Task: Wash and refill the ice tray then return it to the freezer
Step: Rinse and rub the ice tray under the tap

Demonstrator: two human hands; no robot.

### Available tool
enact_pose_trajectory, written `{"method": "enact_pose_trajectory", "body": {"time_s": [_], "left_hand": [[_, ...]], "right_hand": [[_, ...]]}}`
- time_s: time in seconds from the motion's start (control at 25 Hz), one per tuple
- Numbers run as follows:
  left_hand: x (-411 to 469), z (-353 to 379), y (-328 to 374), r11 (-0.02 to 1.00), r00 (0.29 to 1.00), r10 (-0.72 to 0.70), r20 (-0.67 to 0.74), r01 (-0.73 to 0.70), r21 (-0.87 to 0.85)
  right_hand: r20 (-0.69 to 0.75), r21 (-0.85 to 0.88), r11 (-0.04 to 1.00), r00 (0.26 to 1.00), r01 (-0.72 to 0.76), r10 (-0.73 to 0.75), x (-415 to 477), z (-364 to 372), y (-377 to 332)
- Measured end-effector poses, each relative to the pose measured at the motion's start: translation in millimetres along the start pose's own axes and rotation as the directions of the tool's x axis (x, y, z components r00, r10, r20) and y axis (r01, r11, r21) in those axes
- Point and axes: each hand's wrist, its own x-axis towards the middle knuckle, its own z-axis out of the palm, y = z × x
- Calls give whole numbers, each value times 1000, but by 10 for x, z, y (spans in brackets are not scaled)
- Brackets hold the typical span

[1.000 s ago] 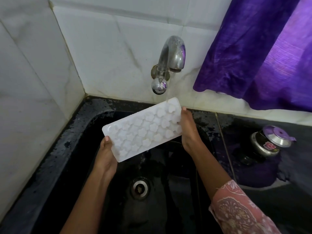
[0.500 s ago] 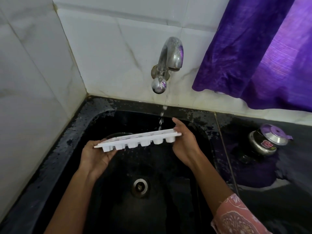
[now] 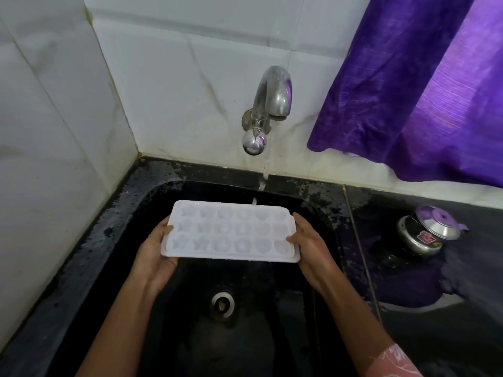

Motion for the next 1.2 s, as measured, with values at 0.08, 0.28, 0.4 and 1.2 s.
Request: {"method": "enact_pose_trajectory", "body": {"time_s": [0.08,0.28,0.4,1.2], "left_hand": [[-12,64,-15,999,1000,11,28,-13,51],[21,234,-81,991,998,-2,63,-7,135],[63,351,-114,982,997,-15,75,1,188],[408,928,-403,963,971,-145,190,94,254]], "right_hand": [[-24,-38,999,1000,13,-13,-7,-70,-14],[-100,-53,999,995,10,-15,6,-281,-47],[-142,-31,999,990,11,-15,25,-399,-71],[-304,55,995,950,89,-68,87,-1071,-288]]}}
